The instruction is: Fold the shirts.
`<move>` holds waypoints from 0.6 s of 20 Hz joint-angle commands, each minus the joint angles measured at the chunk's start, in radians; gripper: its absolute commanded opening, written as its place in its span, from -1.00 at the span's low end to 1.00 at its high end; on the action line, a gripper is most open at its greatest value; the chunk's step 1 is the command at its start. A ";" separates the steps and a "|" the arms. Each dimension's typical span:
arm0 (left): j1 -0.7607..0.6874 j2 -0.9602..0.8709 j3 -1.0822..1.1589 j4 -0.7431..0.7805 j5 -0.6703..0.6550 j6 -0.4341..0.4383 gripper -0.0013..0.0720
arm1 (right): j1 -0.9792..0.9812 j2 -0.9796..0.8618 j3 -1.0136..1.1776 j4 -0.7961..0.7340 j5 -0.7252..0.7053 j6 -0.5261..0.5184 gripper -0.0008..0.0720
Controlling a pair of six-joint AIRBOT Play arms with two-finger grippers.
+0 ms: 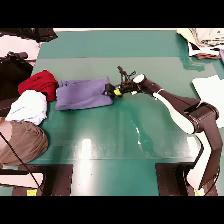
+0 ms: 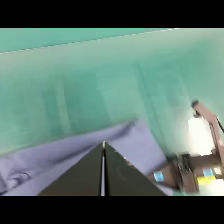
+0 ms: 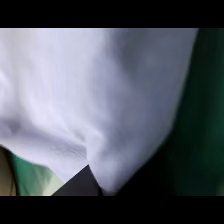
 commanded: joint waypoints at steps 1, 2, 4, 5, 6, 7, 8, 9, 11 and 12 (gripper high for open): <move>-0.017 -0.001 0.000 -0.010 -0.023 0.000 -0.91 | -0.053 0.006 0.097 -0.023 -0.041 0.005 -0.91; -0.034 0.000 0.000 -0.007 -0.023 0.001 -0.91 | -0.097 0.032 0.113 -0.063 -0.022 0.006 -0.91; -0.083 -0.001 0.000 -0.006 -0.019 0.011 -0.91 | -0.213 0.111 0.121 -0.146 0.030 0.009 -0.91; -0.109 0.000 0.000 -0.006 -0.014 0.024 -0.91 | -0.285 0.157 0.121 -0.197 0.065 0.016 -0.91; -0.136 -0.001 0.000 -0.006 -0.006 0.027 -0.91 | -0.356 0.200 0.121 -0.259 0.097 0.048 -0.91; -0.161 0.000 0.000 -0.006 0.004 0.027 -0.91 | -0.434 0.245 0.121 -0.324 0.128 0.080 -0.91; -0.183 0.000 0.000 -0.005 0.016 0.027 -0.91 | -0.507 0.284 0.121 -0.378 0.153 0.089 -0.91; -0.203 -0.001 0.000 -0.005 0.032 0.028 -0.91 | -0.586 0.323 0.121 -0.422 0.174 0.095 -0.91; -0.234 -0.001 0.000 -0.005 0.063 0.027 -0.91 | -0.732 0.386 0.121 -0.469 0.195 0.105 -0.91; -0.243 -0.001 0.000 -0.005 0.073 0.027 -0.91 | -0.804 0.408 0.121 -0.471 0.197 0.105 -0.91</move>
